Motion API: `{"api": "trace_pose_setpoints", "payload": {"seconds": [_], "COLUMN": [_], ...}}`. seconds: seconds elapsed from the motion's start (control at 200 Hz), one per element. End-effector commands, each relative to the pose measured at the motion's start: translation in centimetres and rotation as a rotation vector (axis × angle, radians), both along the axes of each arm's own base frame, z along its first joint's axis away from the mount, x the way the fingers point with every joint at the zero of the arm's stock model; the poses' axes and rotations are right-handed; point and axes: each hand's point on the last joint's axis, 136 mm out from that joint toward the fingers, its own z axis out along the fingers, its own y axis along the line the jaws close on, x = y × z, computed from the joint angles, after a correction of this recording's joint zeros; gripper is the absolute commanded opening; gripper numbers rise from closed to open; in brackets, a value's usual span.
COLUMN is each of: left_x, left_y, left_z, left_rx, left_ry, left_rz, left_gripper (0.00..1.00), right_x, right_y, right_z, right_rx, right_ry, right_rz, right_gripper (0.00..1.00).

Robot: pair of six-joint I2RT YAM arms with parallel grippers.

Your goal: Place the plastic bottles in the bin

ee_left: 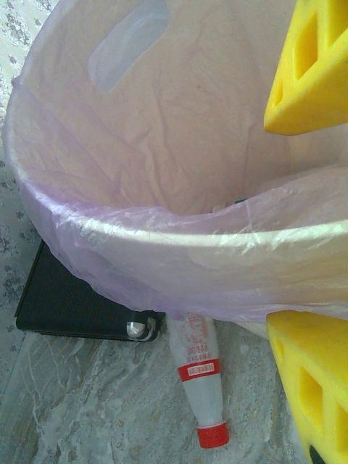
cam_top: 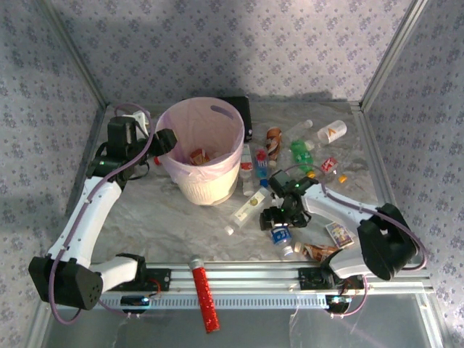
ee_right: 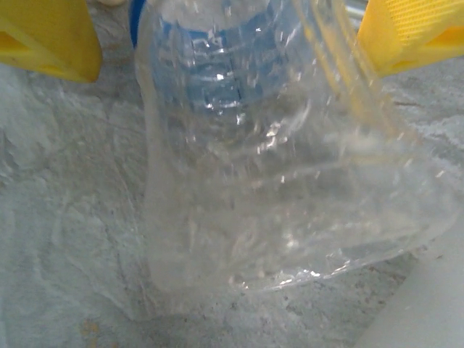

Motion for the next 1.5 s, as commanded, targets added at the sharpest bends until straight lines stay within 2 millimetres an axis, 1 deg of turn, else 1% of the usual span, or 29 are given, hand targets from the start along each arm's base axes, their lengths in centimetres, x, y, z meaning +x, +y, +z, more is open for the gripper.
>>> {"api": "trace_pose_setpoints", "payload": {"seconds": [0.0,0.175,0.355,0.51,0.595,0.715,0.79,0.89,0.989,1.004,1.014,1.024,1.124,1.204,1.294,1.394,1.494], "left_x": [0.1,0.0,0.0,0.0,0.0,0.1,0.1,0.1,0.1,0.1,0.1,0.1,0.1,0.2,0.2,0.1,0.1], "left_y": [0.1,0.2,0.1,0.1,0.1,0.1,0.0,-0.1,-0.1,-0.1,-0.1,-0.1,-0.1,-0.2,-0.4,-0.4,-0.5], "left_z": [-1.4,-1.4,-1.4,-1.2,-1.3,-1.2,-1.2,-1.1,-1.1,-1.0,-1.0,-1.0,-1.0,-1.0,-1.1,-1.1,-0.9], "left_rx": [0.032,0.033,0.027,0.027,0.027,0.027,0.027,0.024,0.025,0.026,0.026,0.026,0.026,0.019,0.011,0.014,0.014], "left_ry": [0.038,0.040,0.041,0.035,0.036,0.034,0.036,0.034,0.034,0.033,0.031,0.033,0.033,0.034,0.038,0.039,0.036], "left_rz": [0.001,0.003,0.006,0.005,0.004,0.003,0.000,-0.005,-0.007,-0.008,-0.008,-0.009,-0.010,-0.011,-0.017,-0.022,-0.025], "left_gripper": [0.65,0.65,0.65,0.65,0.65,0.65,0.65,0.65,0.65,0.65,0.65,0.65,0.65,0.65,0.65,0.65,0.65], "right_x": [-0.1,-0.1,0.3,0.8,1.1,1.8,2.5,4.2,6.6,6.8,7.3,7.6,10.2,12.4,14.6,16.2,17.3], "right_y": [0.0,-0.4,-0.9,-1.0,-1.3,-1.6,-1.9,-2.3,-2.3,-2.4,-2.2,-2.2,-2.4,-1.9,-0.7,1.6,4.7], "right_z": [-1.1,-1.1,-0.3,1.2,2.0,3.7,5.4,8.8,13.2,13.6,14.6,15.2,19.4,23.0,27.1,31.8,35.0], "right_rx": [-0.014,-0.033,-0.054,-0.042,-0.045,-0.021,-0.002,0.011,0.039,0.038,0.050,0.053,0.077,0.116,0.176,0.253,0.312], "right_ry": [0.008,0.005,-0.014,-0.042,-0.054,-0.081,-0.106,-0.180,-0.289,-0.299,-0.326,-0.341,-0.470,-0.579,-0.692,-0.798,-0.861], "right_rz": [-0.006,-0.008,-0.024,-0.036,-0.044,-0.074,-0.096,-0.094,-0.088,-0.088,-0.090,-0.092,-0.114,-0.122,-0.113,-0.072,-0.007], "right_gripper": [0.88,0.78,0.71,0.66,0.64,0.63,0.63,0.62,0.62,0.62,0.62,0.62,0.62,0.62,0.62,0.63,0.62]}}
